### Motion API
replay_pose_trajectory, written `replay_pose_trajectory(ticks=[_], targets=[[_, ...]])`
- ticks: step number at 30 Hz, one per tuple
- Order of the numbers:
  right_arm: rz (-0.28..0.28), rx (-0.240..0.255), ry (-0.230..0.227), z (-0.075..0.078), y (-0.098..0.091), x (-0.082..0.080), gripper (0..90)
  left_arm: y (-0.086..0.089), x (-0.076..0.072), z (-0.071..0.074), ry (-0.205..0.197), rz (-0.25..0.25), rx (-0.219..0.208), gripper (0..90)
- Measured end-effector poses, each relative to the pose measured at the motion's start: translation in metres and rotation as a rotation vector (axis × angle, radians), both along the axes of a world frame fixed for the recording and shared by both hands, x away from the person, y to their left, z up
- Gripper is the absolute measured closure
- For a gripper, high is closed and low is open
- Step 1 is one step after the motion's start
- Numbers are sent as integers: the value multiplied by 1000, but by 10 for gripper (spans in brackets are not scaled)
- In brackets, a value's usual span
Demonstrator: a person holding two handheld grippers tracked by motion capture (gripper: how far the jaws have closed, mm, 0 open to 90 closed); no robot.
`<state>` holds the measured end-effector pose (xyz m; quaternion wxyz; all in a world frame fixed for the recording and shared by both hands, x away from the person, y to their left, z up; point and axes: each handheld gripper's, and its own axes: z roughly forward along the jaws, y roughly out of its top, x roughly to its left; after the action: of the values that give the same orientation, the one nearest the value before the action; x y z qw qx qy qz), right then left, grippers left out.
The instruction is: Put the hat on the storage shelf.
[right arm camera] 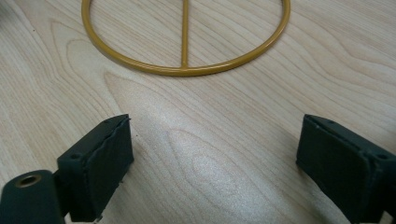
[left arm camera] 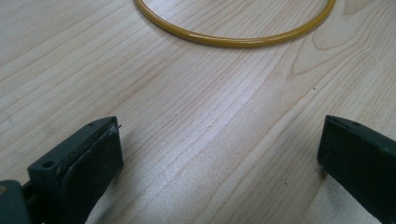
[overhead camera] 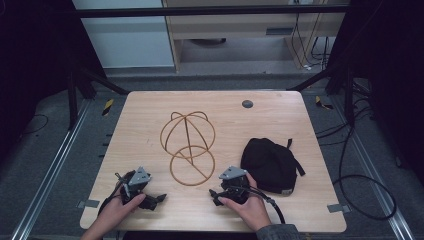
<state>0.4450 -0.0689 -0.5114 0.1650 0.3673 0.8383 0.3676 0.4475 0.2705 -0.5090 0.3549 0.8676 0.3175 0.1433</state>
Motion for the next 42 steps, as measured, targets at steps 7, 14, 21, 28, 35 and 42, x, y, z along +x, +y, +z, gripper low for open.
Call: replay_pose_trajectory(ticks=[7,14,21,28,35,42], targets=[[-12,-47,7,5,2,-1,81,0,0,0,2,1,-1,0],[-29,-79,-32,23,-5,-16,83,0,0,0,2,1,-2,0],[-94,-117,-70,37,-29,-30,85,0,0,0,2,1,-2,0],[-183,-134,-115,47,-50,-40,97,0,0,0,1,0,-1,0],[-247,-109,-144,57,-76,-50,93,0,0,0,2,1,-2,0],[-320,-117,-154,60,-102,-56,95,0,0,0,1,0,-1,0]])
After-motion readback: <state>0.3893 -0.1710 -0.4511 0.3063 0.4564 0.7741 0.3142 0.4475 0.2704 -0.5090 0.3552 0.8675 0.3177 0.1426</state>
